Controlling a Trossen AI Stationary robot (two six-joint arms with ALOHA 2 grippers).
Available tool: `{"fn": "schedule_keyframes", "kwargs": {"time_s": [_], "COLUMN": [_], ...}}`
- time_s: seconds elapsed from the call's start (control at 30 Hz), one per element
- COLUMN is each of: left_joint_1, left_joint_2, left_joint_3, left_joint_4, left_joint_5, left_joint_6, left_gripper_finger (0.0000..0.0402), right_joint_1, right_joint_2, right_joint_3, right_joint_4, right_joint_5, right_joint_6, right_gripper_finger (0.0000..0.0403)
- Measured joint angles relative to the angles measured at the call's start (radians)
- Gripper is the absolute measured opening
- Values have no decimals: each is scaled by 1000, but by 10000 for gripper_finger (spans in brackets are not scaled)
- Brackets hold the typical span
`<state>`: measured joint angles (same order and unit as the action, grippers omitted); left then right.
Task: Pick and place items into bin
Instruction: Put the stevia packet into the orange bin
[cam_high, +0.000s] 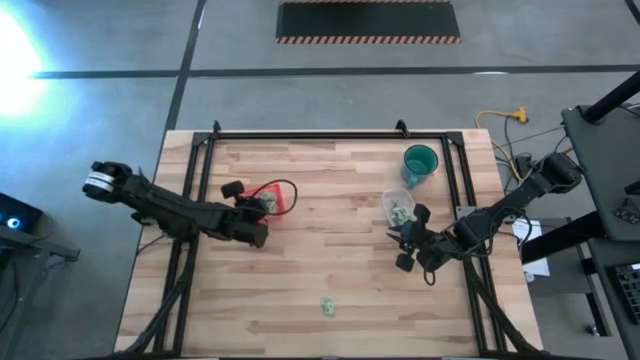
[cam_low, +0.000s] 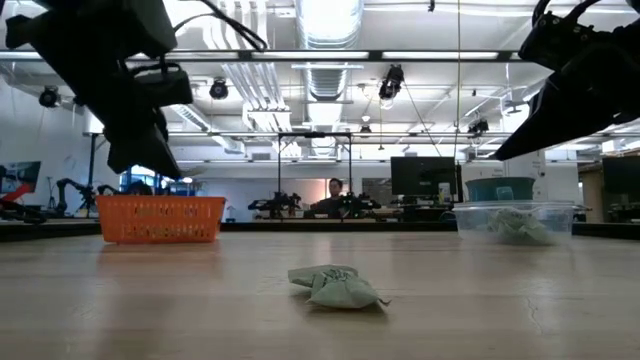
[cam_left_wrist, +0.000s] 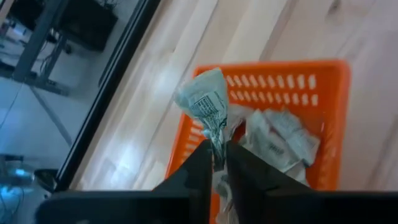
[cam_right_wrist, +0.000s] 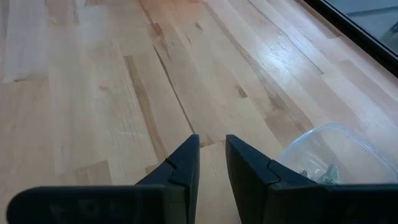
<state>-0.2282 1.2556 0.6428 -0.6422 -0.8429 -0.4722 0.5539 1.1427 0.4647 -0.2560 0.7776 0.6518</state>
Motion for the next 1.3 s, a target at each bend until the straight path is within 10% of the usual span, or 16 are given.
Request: {"fn": "schedule_keyframes", "kwargs": {"time_s": [0.37, 0.97, 1.3], "left_joint_1": [-3, -236, -303], "left_joint_2": [4, 26, 301], "left_joint_3": [29, 2, 27], "left_joint_4": [36, 646, 1028], "left_joint_5": [118, 430, 629], "left_joint_6": [-2, 419, 666], "left_gripper_finger": [131, 137, 137], "right_joint_1": [0, 0, 0], "right_joint_2": [0, 0, 0], "right_joint_3": [-4, -41, -43], "right_joint_4": [2, 11, 11], "right_joint_5": [0, 8, 8], "right_joint_6": [0, 66, 65], "right_gripper_finger": [68, 68, 68]}}
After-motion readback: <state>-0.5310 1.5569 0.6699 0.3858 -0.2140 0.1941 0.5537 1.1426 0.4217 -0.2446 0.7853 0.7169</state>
